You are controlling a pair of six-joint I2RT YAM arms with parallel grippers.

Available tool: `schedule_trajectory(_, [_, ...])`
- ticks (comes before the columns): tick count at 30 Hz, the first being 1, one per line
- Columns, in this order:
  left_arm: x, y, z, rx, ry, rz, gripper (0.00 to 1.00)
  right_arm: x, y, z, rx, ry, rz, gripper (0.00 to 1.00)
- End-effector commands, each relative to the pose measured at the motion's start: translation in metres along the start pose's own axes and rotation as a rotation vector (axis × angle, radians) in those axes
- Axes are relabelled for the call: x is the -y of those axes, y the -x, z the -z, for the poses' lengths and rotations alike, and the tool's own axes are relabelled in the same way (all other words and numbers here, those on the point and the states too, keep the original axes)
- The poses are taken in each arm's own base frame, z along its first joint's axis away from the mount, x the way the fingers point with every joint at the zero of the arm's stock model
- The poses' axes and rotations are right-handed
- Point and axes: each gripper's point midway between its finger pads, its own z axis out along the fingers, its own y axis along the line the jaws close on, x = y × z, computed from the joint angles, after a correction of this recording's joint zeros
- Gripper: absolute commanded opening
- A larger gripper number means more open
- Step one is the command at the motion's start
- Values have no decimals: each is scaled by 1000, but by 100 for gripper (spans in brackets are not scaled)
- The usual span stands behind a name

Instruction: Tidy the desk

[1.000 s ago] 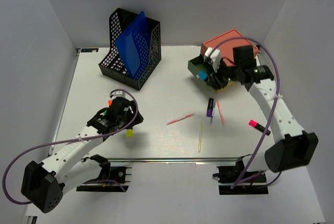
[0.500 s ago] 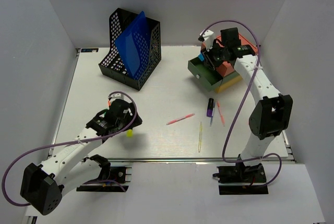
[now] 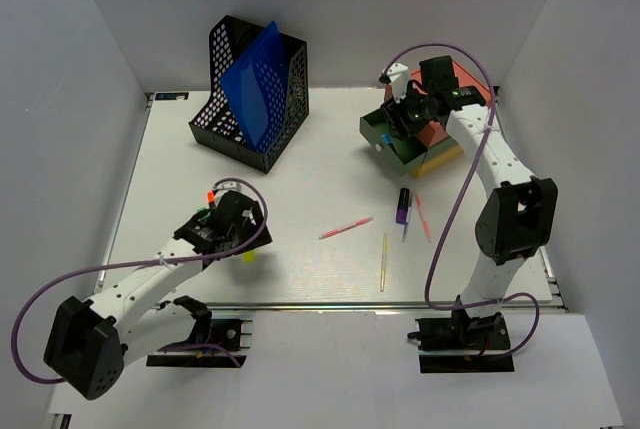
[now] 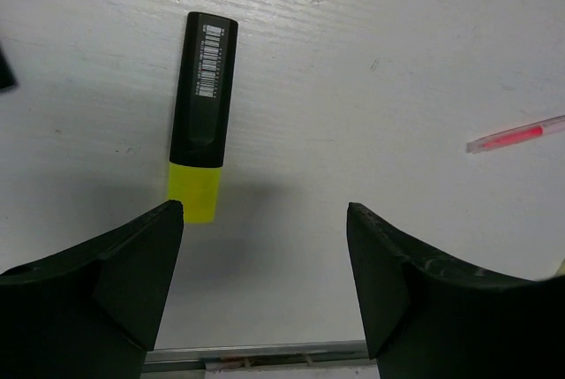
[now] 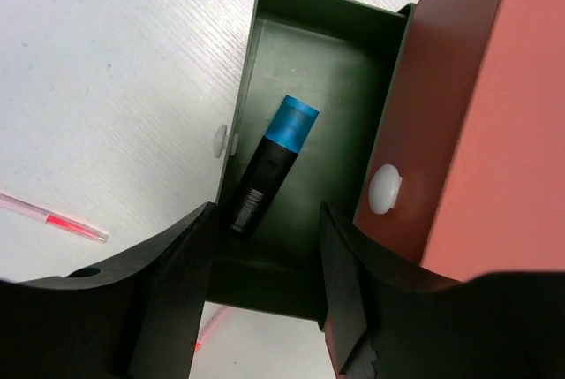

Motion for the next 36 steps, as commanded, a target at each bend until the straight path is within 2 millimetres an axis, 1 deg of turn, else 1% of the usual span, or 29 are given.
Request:
schedule_trajectory(1, [-3,3,-5,11,27,-31,84,-2,25,27,80,0,0,55])
schedule_trajectory(2, [-4,3,-6,7,33,-40,84,-5,29,33,100,14,-1,52])
schedule_trajectory(3, [-2,4,-8,10,31,-44,84,-20,37,43,145,76,8,48])
schedule_trajectory(4, [-3,4,-9,7,39,-47,84,-29,39,50,163,113,13,43])
schedule_trajectory(5, [-5,3,-12,-2,57,-54,84,-35,41,57,185,141,15,33])
schedule_trajectory(6, [-5,3,-15,-6,62,-60,83,-54,41,61,214,231,25,29])
schedule_trajectory(7, [-6,5,-16,-3,74,-65,83,-63,40,74,230,260,27,26])
schedule_trajectory(8, [-9,2,-21,-20,101,-74,83,-71,40,79,243,287,27,21])
schedule_trajectory(9, [-12,1,-23,-30,120,-84,82,-82,34,85,251,325,10,20])
schedule_trajectory(10, [-13,3,-25,-28,139,-94,81,-89,29,89,251,348,4,20])
schedule_trajectory(11, [-14,4,-27,-33,151,-108,81,-93,25,92,252,356,0,20])
schedule_trajectory(12, [-18,0,-32,-50,175,-123,80,-98,24,99,268,360,3,20])
schedule_trajectory(13, [-18,1,-34,-52,178,-132,79,-102,13,96,250,370,-12,20])
schedule_trajectory(14, [-20,1,-36,-54,190,-148,78,-104,10,98,248,372,-15,20])
schedule_trajectory(15, [-20,1,-39,-57,194,-157,77,-106,8,103,255,363,-10,20])
schedule_trajectory(16, [-18,3,-40,-56,190,-164,75,-108,1,102,244,366,-18,21])
schedule_trajectory(18, [-18,2,-45,-64,197,-183,73,-110,-3,106,245,358,-18,21])
schedule_trajectory(20, [-18,2,-48,-74,207,-193,69,-111,-10,106,237,355,-25,21])
schedule_trajectory(21, [-21,-2,-52,-93,223,-201,66,-111,-10,108,242,352,-26,21])
schedule_trajectory(23, [-21,-4,-54,-108,232,-206,55,-110,-13,109,242,348,-38,21])
schedule_trajectory(28, [-28,-13,-57,-144,253,-214,47,-108,-15,116,255,340,-47,22])
schedule_trajectory(29, [-29,-15,-57,-150,258,-215,41,-108,-15,118,259,340,-52,21])
schedule_trajectory(32, [-27,-17,-57,-161,242,-213,28,-108,-18,121,263,341,-63,22])
schedule_trajectory(33, [-21,-18,-56,-172,217,-209,18,-109,-20,121,263,341,-70,24])
schedule_trajectory(34, [-15,-15,-54,-168,188,-220,15,-109,-20,123,266,342,-73,28])
schedule_trajectory(35, [-6,-13,-52,-169,155,-235,12,-108,-21,125,269,334,-78,35])
schedule_trajectory(36, [13,-9,-48,-173,83,-244,7,-108,-23,126,265,330,-96,52])
